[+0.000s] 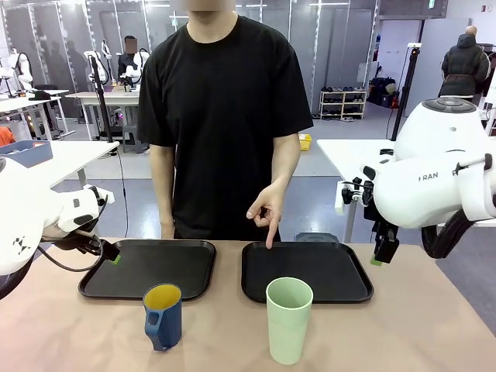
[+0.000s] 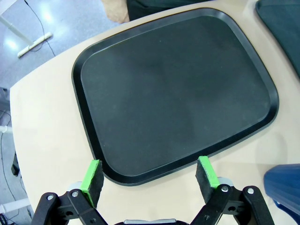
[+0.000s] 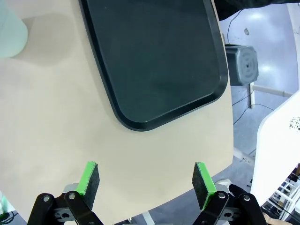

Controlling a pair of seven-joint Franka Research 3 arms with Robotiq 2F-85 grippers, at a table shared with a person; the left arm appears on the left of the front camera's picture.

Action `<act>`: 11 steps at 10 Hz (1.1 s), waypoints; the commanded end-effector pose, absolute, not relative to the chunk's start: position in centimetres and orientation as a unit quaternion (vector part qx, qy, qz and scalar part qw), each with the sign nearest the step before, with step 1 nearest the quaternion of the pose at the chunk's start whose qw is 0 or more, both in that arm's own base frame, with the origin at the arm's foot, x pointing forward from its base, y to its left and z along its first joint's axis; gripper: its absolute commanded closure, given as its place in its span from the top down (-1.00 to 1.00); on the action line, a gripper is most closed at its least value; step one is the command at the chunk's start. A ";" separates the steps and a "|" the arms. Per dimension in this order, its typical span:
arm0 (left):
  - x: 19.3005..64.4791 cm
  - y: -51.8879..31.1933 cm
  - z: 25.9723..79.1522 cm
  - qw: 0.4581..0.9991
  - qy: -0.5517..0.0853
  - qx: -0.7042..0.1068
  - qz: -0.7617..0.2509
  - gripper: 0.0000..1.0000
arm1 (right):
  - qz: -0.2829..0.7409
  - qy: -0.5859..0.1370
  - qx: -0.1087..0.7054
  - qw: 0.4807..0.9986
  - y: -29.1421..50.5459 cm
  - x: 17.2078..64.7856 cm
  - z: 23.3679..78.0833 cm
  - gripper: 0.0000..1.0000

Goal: Sort and store the cups by type.
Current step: Pick up the Reusable plastic cup.

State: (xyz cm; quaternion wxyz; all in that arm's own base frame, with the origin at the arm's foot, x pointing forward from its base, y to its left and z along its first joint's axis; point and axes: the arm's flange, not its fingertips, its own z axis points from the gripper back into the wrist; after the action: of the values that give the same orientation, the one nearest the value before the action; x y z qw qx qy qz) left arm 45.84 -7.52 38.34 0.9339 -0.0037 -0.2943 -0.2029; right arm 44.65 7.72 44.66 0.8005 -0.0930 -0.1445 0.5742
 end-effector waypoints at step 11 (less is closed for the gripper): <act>45.9 -7.5 38.4 0.934 -0.295 -0.003 -0.203 1.00 | 0.648 -0.090 -0.094 0.750 7.0 43.7 42.5 1.00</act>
State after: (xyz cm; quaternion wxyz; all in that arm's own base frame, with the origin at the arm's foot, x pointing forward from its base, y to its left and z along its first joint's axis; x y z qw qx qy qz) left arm 45.84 -7.52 38.34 0.9339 -0.0037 -0.2943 -0.2029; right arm 44.12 7.59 43.14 0.7701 -0.0949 -0.1133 0.6205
